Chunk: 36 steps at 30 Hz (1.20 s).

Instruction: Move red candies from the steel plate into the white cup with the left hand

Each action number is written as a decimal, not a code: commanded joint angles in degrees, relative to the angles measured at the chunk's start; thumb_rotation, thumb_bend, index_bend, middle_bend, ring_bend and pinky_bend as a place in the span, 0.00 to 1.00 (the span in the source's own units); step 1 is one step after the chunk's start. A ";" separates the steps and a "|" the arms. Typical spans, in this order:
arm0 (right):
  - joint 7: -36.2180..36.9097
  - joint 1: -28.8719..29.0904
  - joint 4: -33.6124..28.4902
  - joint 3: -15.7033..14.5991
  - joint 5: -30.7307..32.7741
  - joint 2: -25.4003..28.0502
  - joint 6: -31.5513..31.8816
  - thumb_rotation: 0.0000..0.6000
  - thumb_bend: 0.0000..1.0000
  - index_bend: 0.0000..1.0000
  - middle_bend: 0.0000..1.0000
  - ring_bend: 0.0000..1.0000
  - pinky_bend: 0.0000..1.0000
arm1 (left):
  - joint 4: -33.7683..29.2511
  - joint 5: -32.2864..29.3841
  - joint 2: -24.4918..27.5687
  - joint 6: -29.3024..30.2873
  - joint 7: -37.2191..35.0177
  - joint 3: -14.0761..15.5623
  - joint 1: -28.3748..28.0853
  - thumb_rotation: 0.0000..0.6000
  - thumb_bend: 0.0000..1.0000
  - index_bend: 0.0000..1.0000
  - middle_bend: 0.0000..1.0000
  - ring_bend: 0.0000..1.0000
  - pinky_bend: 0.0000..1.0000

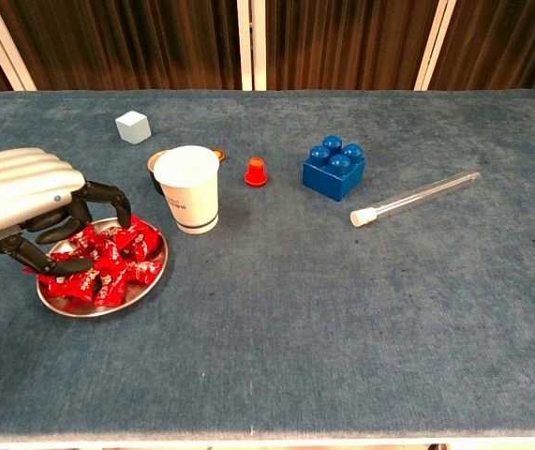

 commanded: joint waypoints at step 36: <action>0.47 0.20 0.51 0.11 0.70 -0.21 -0.69 1.00 0.19 0.00 0.03 0.00 0.10 | -4.34 -1.03 3.27 3.67 -11.91 -1.37 -1.45 1.00 0.55 0.62 0.86 0.82 0.75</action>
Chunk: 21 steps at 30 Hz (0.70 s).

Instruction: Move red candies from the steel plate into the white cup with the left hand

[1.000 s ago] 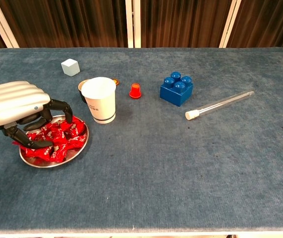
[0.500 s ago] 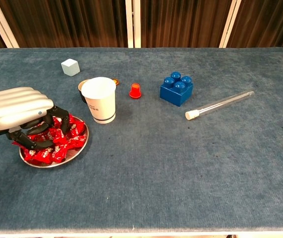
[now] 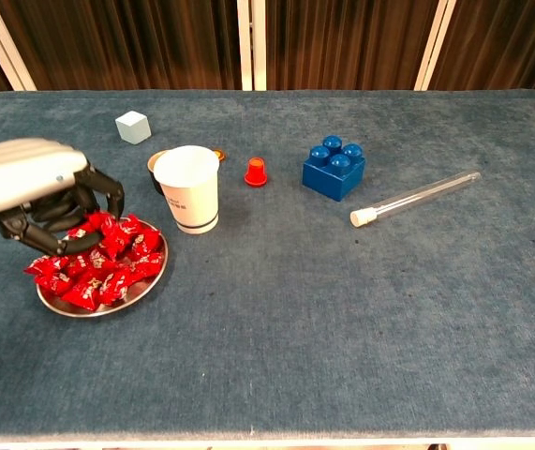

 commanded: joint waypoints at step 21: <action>3.08 -0.51 2.55 -0.16 0.15 -0.60 0.41 1.00 0.19 0.00 0.03 0.00 0.10 | -1.03 -19.10 -2.87 -9.62 15.29 -11.58 -10.79 1.00 0.52 0.61 0.86 0.81 0.75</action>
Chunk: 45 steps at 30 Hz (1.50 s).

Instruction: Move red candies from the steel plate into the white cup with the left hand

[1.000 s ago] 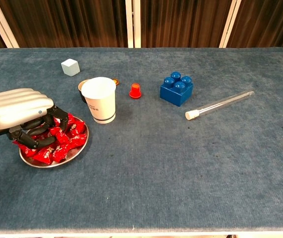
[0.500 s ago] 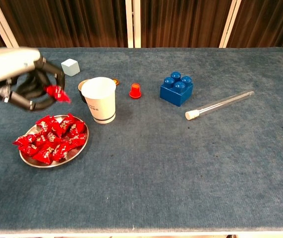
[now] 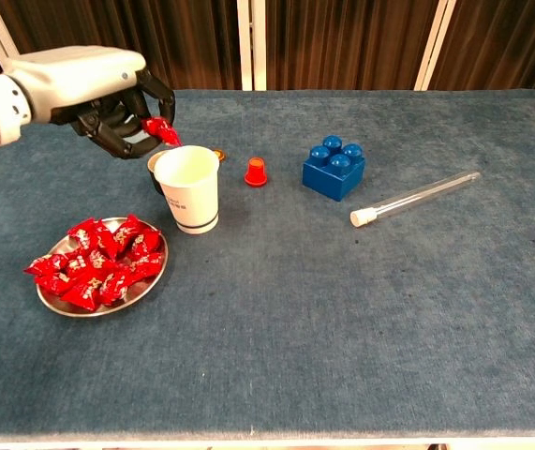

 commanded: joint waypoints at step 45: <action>-0.44 -0.22 -0.96 -0.26 -2.02 0.02 1.80 1.00 0.19 0.00 0.03 0.00 0.12 | 5.93 13.48 -0.62 9.68 2.24 12.91 10.10 1.00 0.28 0.38 0.83 0.77 0.75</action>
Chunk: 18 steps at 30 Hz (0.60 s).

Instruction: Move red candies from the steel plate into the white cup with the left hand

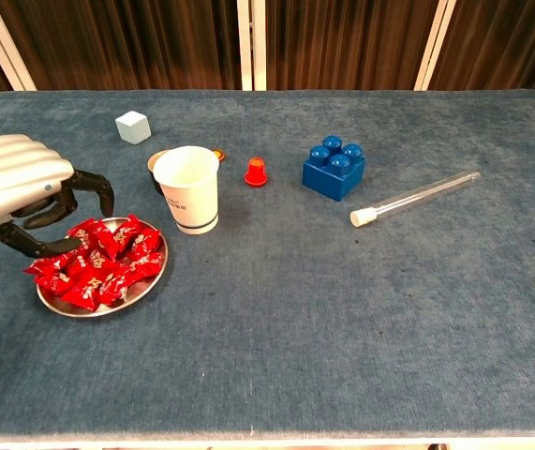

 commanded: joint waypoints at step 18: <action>-0.47 0.29 -0.24 0.15 0.76 -0.07 -1.01 1.00 0.19 0.00 0.03 0.00 0.12 | 4.07 -1.07 -3.74 -3.46 1.38 -0.44 -0.98 1.00 0.40 0.59 0.84 0.77 0.75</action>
